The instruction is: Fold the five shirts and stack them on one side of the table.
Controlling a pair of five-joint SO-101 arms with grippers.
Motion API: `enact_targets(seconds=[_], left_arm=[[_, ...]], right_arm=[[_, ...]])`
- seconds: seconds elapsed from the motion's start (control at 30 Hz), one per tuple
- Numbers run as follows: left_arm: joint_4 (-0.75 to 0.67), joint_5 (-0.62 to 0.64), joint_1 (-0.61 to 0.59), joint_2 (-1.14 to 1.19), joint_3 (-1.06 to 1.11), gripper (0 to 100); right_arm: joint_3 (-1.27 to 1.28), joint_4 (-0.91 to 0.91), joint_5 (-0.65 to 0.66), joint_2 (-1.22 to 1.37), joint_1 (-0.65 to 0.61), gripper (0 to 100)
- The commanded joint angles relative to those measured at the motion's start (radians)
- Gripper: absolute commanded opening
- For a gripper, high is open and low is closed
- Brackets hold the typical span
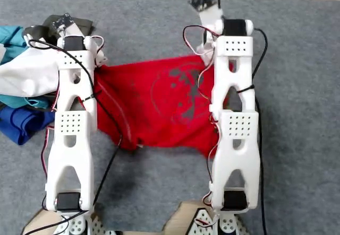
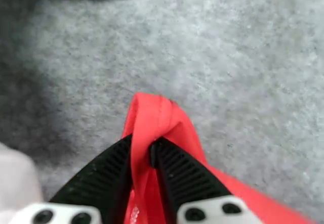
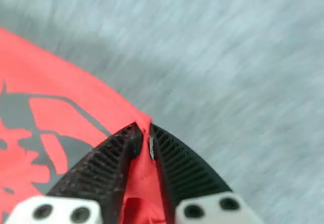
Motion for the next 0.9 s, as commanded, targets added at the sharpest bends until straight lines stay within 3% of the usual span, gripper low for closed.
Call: enact_targets(seconds=[0.0, 0.17, 0.27, 0.37, 0.57, 0.87], left_arm=[[-0.017, 0.0, 0.026, -0.021, -0.048, 2], [-0.031, -0.002, 0.028, -0.021, -0.048, 2], [-0.031, -0.002, 0.029, -0.021, -0.048, 2], [-0.031, -0.002, 0.029, -0.021, -0.048, 2], [-0.031, -0.003, 0.029, -0.021, -0.048, 2], [-0.031, -0.006, 0.028, -0.021, -0.048, 2]], right_arm=[[-0.061, -0.187, -0.008, -0.024, 0.047, 0.4], [-0.054, -0.207, 0.074, 0.027, 0.045, 0.4], [-0.059, -0.115, 0.143, 0.076, 0.041, 0.7], [-0.084, 0.006, 0.147, 0.101, 0.053, 8.4], [-0.363, 0.218, 0.035, 0.091, 0.099, 18.0], [-0.016, 0.219, -0.178, -0.084, 0.064, 18.2]])
